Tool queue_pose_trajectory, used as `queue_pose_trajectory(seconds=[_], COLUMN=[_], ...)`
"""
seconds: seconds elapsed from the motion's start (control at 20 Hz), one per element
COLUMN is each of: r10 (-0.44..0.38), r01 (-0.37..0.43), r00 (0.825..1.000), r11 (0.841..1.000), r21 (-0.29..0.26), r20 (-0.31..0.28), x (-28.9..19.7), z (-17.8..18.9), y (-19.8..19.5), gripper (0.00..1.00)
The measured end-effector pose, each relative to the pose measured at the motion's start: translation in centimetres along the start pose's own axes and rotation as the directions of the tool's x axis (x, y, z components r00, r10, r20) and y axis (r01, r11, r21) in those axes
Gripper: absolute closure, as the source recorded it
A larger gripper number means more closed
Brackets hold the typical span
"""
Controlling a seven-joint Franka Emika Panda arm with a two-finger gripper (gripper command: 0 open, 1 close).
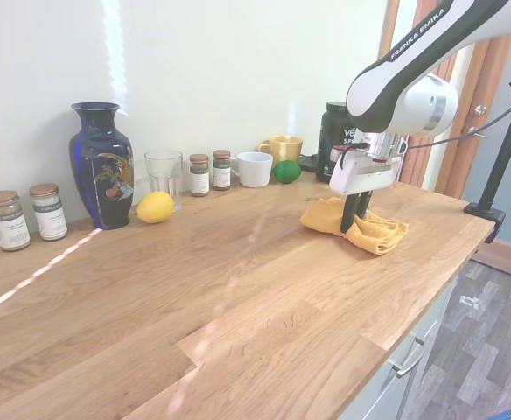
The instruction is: Wipe the counter
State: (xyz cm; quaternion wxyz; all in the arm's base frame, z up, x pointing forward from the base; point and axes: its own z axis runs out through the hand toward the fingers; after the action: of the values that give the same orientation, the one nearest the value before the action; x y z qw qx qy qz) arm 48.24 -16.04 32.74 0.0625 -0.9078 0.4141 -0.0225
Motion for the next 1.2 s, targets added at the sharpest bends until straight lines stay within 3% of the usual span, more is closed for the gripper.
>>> queue_pose_trajectory(seconds=[1.2], r10=[-0.063], r01=[0.065], r00=[0.995], r11=[0.998], r21=[0.019], r20=[-0.076], x=[-25.1], z=[3.5], y=[-22.0], gripper=[1.0])
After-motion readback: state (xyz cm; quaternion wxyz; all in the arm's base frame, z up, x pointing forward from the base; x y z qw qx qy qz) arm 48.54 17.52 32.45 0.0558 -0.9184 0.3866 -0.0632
